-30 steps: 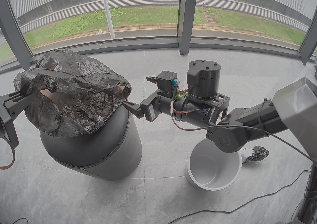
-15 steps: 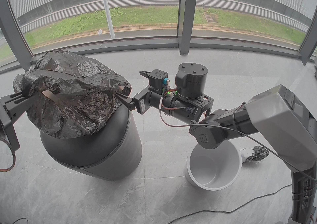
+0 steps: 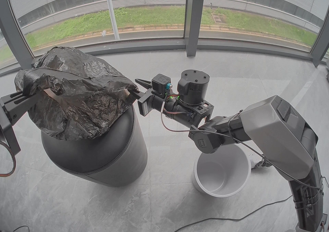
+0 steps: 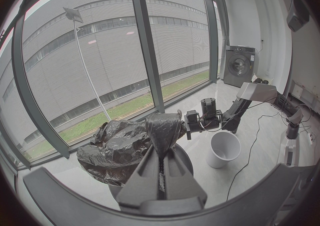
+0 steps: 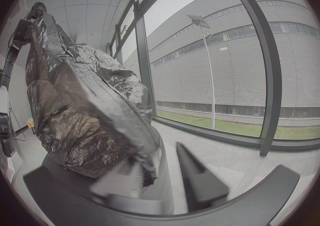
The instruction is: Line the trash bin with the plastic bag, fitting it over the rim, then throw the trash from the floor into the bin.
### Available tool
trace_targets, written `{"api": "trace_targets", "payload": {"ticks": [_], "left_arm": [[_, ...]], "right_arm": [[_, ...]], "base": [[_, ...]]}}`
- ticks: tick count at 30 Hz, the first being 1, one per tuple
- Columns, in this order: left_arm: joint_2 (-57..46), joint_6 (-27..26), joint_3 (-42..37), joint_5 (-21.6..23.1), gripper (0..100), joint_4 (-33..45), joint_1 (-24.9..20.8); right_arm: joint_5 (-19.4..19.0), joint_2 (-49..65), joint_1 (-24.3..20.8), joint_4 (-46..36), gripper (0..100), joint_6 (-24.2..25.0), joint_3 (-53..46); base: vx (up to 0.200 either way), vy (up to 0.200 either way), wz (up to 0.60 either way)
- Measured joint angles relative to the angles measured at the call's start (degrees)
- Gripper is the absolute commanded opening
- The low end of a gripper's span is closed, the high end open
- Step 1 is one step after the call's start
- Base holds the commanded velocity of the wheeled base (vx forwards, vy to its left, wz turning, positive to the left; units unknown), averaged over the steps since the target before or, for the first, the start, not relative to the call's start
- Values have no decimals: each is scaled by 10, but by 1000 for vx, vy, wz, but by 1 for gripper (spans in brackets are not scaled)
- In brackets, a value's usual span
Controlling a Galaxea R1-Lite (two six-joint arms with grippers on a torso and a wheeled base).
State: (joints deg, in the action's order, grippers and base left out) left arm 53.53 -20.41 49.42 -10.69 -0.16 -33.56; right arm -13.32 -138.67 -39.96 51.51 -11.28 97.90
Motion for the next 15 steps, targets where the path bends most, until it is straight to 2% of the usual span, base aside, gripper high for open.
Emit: {"api": "trace_targets", "payload": {"ticks": [7,11,15], "left_arm": [[0,1,-7,8,0,0,-1],[6,7,-3,25,0,-4,0],[27,26,13,62,0,-13,0]], "right_arm": [[-21,10,5,12,0,18,-37],[-47,47,4,7,0,26,-113],[-76,121,1,-17,0,47,-213]], "base": [[0,0,0],[0,0,0],[0,0,0]]}}
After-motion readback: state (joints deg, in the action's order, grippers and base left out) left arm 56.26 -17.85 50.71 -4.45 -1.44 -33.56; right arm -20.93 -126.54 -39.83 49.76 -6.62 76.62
